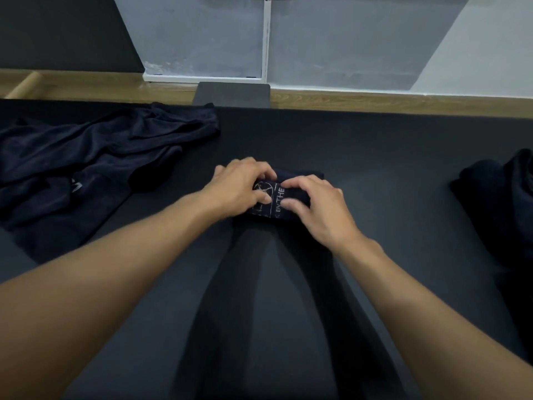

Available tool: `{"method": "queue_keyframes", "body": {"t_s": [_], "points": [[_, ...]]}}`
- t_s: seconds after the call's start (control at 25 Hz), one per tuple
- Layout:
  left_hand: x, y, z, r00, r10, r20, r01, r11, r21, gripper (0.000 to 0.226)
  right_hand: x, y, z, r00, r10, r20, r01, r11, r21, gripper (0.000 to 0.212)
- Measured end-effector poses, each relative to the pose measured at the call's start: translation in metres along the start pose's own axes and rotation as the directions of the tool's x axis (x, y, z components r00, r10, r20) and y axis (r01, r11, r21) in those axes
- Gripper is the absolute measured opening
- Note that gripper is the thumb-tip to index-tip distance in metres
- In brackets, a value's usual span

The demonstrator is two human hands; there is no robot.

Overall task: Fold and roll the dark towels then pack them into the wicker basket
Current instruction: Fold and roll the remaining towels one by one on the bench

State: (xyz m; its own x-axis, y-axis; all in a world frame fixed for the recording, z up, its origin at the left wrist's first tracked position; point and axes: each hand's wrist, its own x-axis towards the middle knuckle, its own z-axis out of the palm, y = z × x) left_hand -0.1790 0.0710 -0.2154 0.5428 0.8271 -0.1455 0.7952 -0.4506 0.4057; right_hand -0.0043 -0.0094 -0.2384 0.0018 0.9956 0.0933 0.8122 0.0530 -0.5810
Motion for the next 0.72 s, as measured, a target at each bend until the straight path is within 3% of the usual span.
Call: {"method": "queue_keyframes", "body": {"t_s": [0.08,0.16,0.28,0.36,0.44,0.52,0.6,0.72], "points": [[-0.019,-0.003,0.018,0.928,0.27,-0.256,-0.182,0.93,0.319,0.04,0.022,0.005,-0.005,0.998,0.059,0.013,-0.06,0.995,0.074,0.019],[-0.029,-0.01,0.029,0.867,0.441,-0.232,-0.254,0.791,0.556,0.058,0.032,0.002,-0.003,0.998,0.045,-0.039,-0.047,0.997,-0.061,0.016],[-0.011,-0.01,0.021,0.932,0.344,-0.116,-0.247,0.835,0.492,0.062,0.011,-0.004,0.017,0.956,-0.185,-0.23,0.097,0.933,-0.345,0.023],[0.005,-0.002,0.007,0.977,0.212,-0.024,-0.195,0.933,0.301,0.053,-0.004,0.004,0.029,0.941,-0.269,-0.204,0.158,0.885,-0.437,0.044],[0.019,0.003,-0.005,0.992,0.112,0.052,-0.121,0.966,0.227,0.046,0.003,0.01,0.025,0.963,-0.242,-0.115,0.16,0.865,-0.475,0.06],[0.022,0.005,-0.008,0.993,0.116,0.036,-0.121,0.946,0.302,0.044,0.021,0.007,0.013,0.985,-0.168,-0.049,0.129,0.886,-0.444,0.055],[0.014,0.002,-0.004,0.983,0.181,-0.032,-0.157,0.92,0.359,0.058,0.04,0.004,0.0,0.996,-0.074,0.049,0.087,0.935,-0.343,0.051],[0.01,-0.004,0.002,0.969,0.239,-0.056,-0.188,0.87,0.456,0.079,0.068,0.01,-0.018,0.968,0.124,0.217,-0.131,0.991,0.016,0.052]]}}
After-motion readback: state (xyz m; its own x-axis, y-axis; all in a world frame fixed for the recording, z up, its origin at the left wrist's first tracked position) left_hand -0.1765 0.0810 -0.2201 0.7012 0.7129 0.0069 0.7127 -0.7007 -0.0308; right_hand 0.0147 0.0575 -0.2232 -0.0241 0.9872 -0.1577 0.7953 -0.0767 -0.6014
